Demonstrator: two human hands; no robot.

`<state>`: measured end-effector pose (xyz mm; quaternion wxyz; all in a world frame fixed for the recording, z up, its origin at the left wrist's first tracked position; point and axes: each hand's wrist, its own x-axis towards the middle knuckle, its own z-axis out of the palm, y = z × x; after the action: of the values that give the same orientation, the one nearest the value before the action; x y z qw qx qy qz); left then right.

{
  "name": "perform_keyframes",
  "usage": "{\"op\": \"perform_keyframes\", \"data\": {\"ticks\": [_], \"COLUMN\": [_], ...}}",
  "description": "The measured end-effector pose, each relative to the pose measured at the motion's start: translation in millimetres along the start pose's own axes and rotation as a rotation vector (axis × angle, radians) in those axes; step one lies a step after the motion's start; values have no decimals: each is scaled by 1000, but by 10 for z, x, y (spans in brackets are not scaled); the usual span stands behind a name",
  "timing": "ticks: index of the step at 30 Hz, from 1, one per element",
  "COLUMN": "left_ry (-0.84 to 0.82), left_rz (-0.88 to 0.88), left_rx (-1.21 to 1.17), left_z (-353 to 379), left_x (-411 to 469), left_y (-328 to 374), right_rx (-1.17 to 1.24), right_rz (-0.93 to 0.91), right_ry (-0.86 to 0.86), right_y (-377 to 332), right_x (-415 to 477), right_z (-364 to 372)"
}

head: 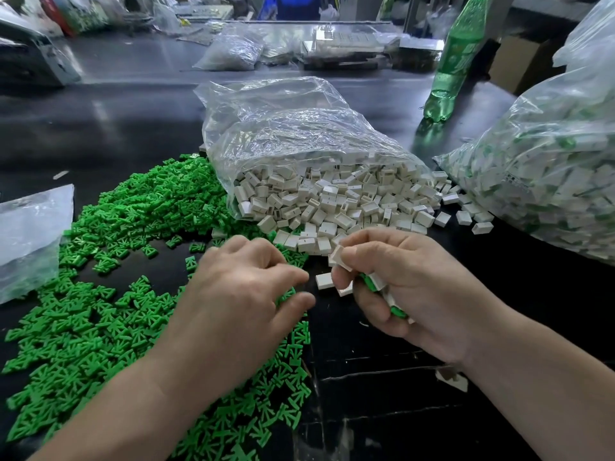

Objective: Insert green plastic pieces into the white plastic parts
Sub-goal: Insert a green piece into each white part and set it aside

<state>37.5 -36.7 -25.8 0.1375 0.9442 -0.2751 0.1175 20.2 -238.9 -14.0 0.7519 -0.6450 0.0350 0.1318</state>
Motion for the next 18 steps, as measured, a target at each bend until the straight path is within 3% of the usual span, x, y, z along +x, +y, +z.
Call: {"op": "perform_keyframes", "data": {"ticks": [3, 10, 15, 18], "left_ry": [-100, 21, 204, 196], "left_rz": [46, 34, -139, -317], "left_rx": [109, -37, -455, -843], "left_z": [102, 123, 16, -18], "left_x": [5, -4, 19, -12], "left_y": [35, 42, 3, -1], "right_rx": [0, -55, -85, -64], "right_rz": [1, 5, -1, 6], "right_ry": [-20, -57, -75, -65], "right_y": [31, 57, 84, 106], "right_x": [-7, 6, 4, 2], "right_z": [13, 1, 6, -1]}}
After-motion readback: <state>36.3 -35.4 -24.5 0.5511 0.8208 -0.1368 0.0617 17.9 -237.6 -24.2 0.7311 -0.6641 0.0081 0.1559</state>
